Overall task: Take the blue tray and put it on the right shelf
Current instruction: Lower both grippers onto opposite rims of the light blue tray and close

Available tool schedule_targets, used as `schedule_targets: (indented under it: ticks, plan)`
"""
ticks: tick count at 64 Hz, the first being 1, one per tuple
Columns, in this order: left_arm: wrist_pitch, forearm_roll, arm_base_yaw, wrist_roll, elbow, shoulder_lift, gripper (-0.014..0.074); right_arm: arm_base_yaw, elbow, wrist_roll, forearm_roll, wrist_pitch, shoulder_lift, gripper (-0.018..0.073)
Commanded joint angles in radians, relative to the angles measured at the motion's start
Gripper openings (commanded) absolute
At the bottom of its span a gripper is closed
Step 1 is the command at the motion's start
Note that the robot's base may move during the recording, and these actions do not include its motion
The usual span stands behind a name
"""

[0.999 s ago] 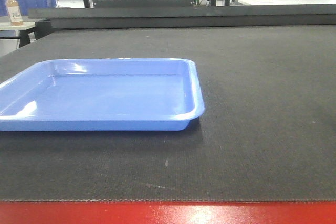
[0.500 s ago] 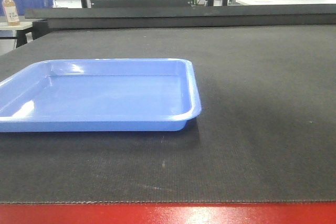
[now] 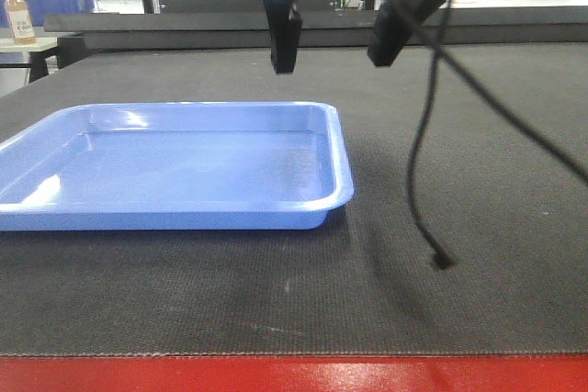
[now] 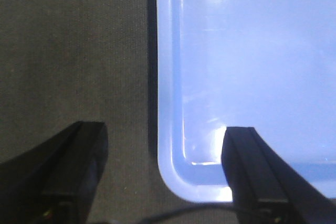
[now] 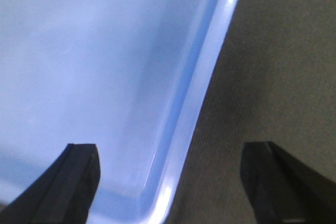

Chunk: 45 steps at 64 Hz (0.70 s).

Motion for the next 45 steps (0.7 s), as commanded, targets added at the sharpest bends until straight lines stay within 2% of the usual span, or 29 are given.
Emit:
schedule_targets:
  ticks: [1,11,23,45]
  plan:
    - [-0.017,-0.024,0.0,-0.011,-0.06,0.036,0.037,-0.011,-0.06,0.06,-0.036,-0.016,-0.002,0.0634]
    - [-0.017,-0.034,0.0,-0.011,-0.099,0.128,0.037,-0.049,-0.061,0.153,-0.034,-0.004,0.045,0.0634]
    - [-0.024,-0.036,-0.002,-0.004,-0.119,0.207,0.0369,-0.061,-0.063,0.155,-0.032,-0.038,0.077,0.0634]
    - [-0.03,-0.036,-0.002,-0.004,-0.129,0.288,0.0369,-0.033,-0.063,0.155,-0.027,-0.078,0.14,0.0634]
